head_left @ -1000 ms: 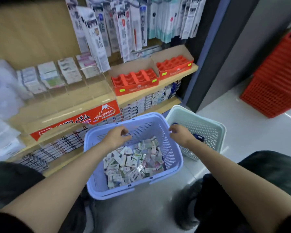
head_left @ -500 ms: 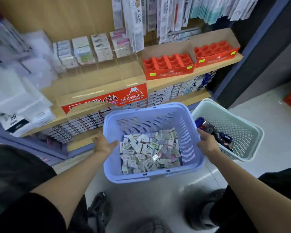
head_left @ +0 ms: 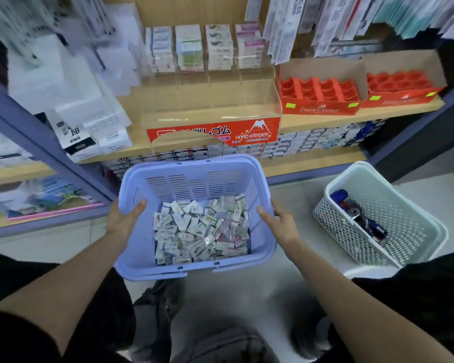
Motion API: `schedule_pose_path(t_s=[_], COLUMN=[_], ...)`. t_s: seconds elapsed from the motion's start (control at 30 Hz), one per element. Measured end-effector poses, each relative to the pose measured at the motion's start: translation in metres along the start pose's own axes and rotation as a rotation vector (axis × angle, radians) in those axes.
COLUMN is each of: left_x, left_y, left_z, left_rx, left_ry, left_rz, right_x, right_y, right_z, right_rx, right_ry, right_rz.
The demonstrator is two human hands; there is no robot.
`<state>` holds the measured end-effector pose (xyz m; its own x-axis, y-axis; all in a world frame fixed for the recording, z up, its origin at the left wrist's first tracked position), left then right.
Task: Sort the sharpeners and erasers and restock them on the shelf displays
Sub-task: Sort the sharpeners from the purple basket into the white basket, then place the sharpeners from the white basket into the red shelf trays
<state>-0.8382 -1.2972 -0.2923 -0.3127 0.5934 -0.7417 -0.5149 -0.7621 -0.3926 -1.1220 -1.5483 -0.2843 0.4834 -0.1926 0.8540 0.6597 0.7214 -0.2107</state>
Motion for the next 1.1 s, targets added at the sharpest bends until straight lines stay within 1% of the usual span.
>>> schedule_pose_path(t_s=[0.07,0.13,0.2,0.23,0.27,0.3,0.37,0.4,0.43,0.5,0.6,0.73,0.8,0.87,0.97,1.1], left_x=[0.001,0.0,-0.007,-0.01,-0.014,-0.019,-0.037,-0.05,-0.067,-0.107,-0.174,-0.247,-0.274,-0.291,-0.3,-0.276], left_y=[-0.013,-0.025,-0.03,-0.027,-0.02,-0.009,0.016,0.027,0.037,0.059,0.101,0.178,0.218,0.252,0.295,0.345], left_z=[0.004,0.008,0.014,0.018,0.022,0.028,0.04,0.048,0.055,0.072,0.096,0.144,0.17,0.19,0.209,0.205], left_rx=[-0.052,-0.126,-0.195,-0.187,-0.14,-0.057,0.149,0.236,0.299,0.379,0.438,0.588,0.667,0.738,0.838,0.913], left_ry=[-0.041,-0.035,0.047,0.088,0.117,0.124,0.155,0.175,0.208,0.308,0.497,0.703,0.79,0.829,0.826,0.761], left_rz=[-0.085,-0.29,-0.49,-0.524,-0.514,-0.481,-0.449,-0.449,-0.451,-0.49,-0.525,-0.622,-0.728,-0.821,-0.899,-0.891], right_x=[0.005,0.003,0.003,0.005,0.007,0.01,0.021,0.029,0.041,0.069,0.102,0.115,0.114,0.107,0.09,0.047], right_y=[0.016,0.03,0.043,0.048,0.051,0.052,0.046,0.035,0.019,-0.026,-0.101,-0.175,-0.205,-0.237,-0.287,-0.344], right_z=[-0.003,-0.009,-0.014,-0.015,-0.016,-0.018,-0.021,-0.022,-0.022,-0.02,-0.005,0.027,0.044,0.055,0.065,0.078], right_rx=[0.042,0.055,0.074,0.095,0.132,0.181,0.316,0.359,0.358,0.295,0.153,0.062,0.033,-0.011,-0.067,-0.13], right_ry=[-0.009,-0.021,-0.027,-0.017,-0.01,-0.008,-0.024,-0.031,-0.038,-0.053,-0.133,-0.135,-0.125,-0.084,0.023,0.141], right_rz=[0.0,0.019,0.051,0.074,0.111,0.189,0.475,0.618,0.703,0.721,0.732,0.78,0.794,0.798,0.805,0.698])
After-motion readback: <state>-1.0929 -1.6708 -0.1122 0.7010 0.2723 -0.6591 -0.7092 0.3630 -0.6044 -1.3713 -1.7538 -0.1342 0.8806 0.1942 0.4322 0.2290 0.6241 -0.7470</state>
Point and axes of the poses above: each hand's wrist, its own z-axis away from the middle knuckle, its own y-axis out of the palm, x = y × z, the point moved 6 cm from there along -z, towards the middle knuckle, and after that the axes turned 7 degrees about x, right-handed, at the moved point
